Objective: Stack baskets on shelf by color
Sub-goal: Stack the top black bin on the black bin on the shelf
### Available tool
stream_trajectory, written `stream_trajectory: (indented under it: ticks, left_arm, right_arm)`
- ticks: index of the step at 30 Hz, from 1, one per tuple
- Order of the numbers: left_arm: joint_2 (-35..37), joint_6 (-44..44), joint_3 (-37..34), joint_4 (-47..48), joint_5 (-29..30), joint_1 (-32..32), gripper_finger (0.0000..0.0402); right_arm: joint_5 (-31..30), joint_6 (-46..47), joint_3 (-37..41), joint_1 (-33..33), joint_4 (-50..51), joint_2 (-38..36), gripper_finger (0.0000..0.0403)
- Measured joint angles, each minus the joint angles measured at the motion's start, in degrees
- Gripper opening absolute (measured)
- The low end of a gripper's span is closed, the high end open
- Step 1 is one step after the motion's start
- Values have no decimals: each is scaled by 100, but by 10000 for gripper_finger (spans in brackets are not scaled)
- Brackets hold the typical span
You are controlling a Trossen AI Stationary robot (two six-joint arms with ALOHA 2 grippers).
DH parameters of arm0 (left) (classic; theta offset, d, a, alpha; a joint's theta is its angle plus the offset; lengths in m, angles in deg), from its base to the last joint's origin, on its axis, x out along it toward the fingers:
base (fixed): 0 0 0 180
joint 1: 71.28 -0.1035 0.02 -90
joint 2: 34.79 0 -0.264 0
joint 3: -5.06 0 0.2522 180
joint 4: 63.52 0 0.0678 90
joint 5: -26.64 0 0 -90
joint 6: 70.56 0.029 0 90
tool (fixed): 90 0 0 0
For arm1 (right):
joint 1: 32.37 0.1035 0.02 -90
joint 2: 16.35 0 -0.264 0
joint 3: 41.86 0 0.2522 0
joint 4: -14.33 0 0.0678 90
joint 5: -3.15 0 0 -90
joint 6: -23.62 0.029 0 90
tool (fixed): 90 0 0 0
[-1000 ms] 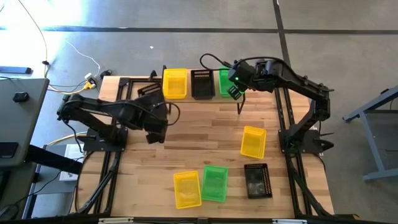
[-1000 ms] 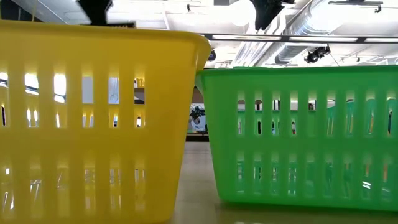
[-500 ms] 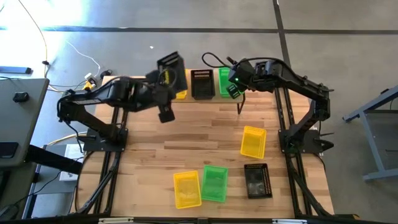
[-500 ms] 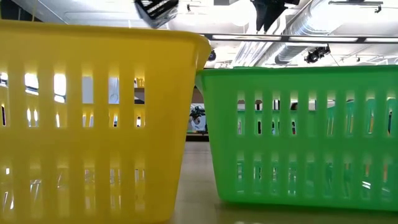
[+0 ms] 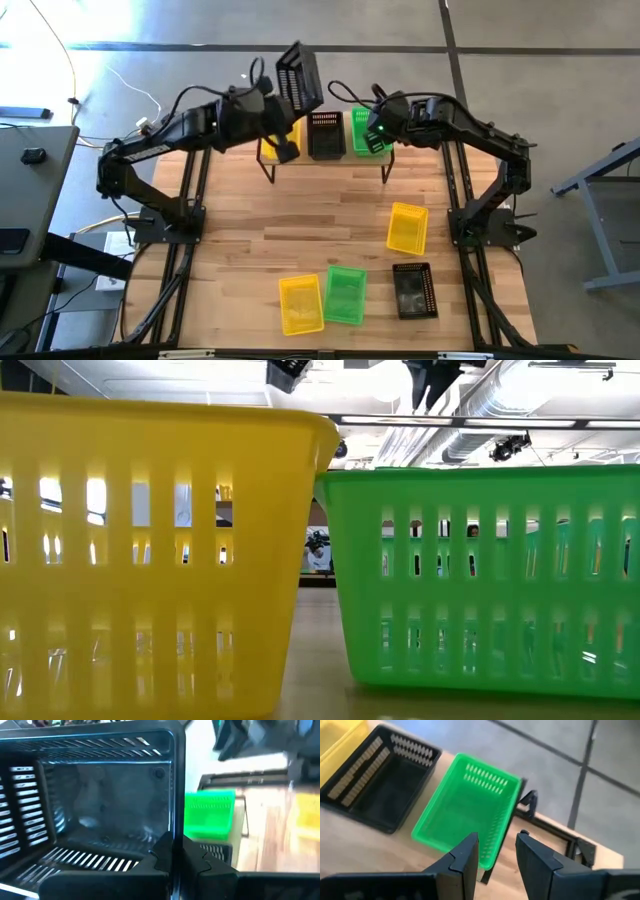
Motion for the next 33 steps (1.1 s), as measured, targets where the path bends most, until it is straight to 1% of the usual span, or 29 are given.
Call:
stream_trajectory:
  ticks: [5, 8, 10, 14, 22, 33]
  left_arm:
    - [1, -55, 0, -684, -509, -301, 0]
    - [3, -128, 0, -1078, -815, -422, 0]
    - [3, -131, 0, -1151, -1017, -468, 0]
    - [-16, -243, 0, -794, -1239, -483, 0]
    - [-537, -583, -9, 78, -1275, -448, 0]
    - [-1202, -1000, -4, 597, -1326, -379, 0]
  right_arm:
    - [-451, 201, 0, -138, 12, 0, 117]
    - [-483, 273, 0, -305, 12, 0, 117]
    - [-483, 271, 0, -422, 16, 0, 117]
    - [-464, 118, 0, -623, 82, 0, 117]
    - [-406, -256, 0, -796, 86, 0, 117]
    - [-312, -376, 0, -791, 86, 0, 117]
